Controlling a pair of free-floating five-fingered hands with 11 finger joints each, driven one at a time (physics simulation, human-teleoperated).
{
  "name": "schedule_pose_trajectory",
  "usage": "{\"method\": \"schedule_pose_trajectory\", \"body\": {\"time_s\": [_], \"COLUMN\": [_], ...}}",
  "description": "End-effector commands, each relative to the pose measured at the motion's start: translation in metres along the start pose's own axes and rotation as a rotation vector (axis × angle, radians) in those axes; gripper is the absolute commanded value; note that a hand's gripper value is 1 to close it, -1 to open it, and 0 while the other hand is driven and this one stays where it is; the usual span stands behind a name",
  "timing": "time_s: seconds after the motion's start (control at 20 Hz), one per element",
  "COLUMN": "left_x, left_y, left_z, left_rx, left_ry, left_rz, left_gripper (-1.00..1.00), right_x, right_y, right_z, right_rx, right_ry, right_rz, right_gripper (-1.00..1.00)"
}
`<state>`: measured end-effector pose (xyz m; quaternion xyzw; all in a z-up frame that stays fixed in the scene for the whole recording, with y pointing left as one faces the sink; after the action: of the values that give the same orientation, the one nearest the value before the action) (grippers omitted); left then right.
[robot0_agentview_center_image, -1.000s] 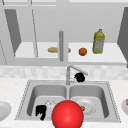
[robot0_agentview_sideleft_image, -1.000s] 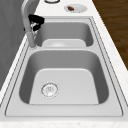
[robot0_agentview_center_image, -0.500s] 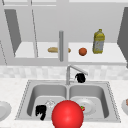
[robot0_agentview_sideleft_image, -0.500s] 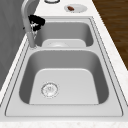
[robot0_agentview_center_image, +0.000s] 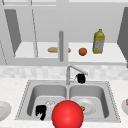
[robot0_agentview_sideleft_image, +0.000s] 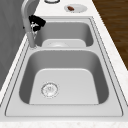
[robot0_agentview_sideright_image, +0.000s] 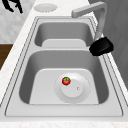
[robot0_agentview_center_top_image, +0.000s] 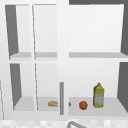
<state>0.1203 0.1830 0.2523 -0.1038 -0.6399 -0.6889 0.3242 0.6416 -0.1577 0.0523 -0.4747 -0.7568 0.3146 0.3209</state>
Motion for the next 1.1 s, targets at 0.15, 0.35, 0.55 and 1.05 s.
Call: {"method": "schedule_pose_trajectory", "body": {"time_s": [0.15, 0.35, 0.55, 1.05], "left_x": [0.0, 0.0, 0.0, 0.0], "left_y": [0.0, 0.0, 0.0, 0.0], "left_z": [0.0, 0.0, 0.0, 0.0], "left_rx": [0.0, 0.0, 0.0, 0.0], "left_ry": [0.0, 0.0, 0.0, 0.0], "left_rz": [0.0, 0.0, 0.0, 0.0], "left_gripper": [0.0, 0.0, 0.0, 0.0], "right_x": [0.012, 0.021, 0.026, 0.036], "right_y": [-0.002, -0.006, -0.018, -0.062], "right_z": [0.006, 0.007, -0.01, -0.037], "right_rx": [0.01, 0.025, 0.035, 0.183], "right_ry": [-0.001, 0.024, 0.086, 0.056], "right_rz": [0.029, 0.039, 0.038, 0.03], "right_gripper": [1.0, 1.0, 1.0, -1.0]}}
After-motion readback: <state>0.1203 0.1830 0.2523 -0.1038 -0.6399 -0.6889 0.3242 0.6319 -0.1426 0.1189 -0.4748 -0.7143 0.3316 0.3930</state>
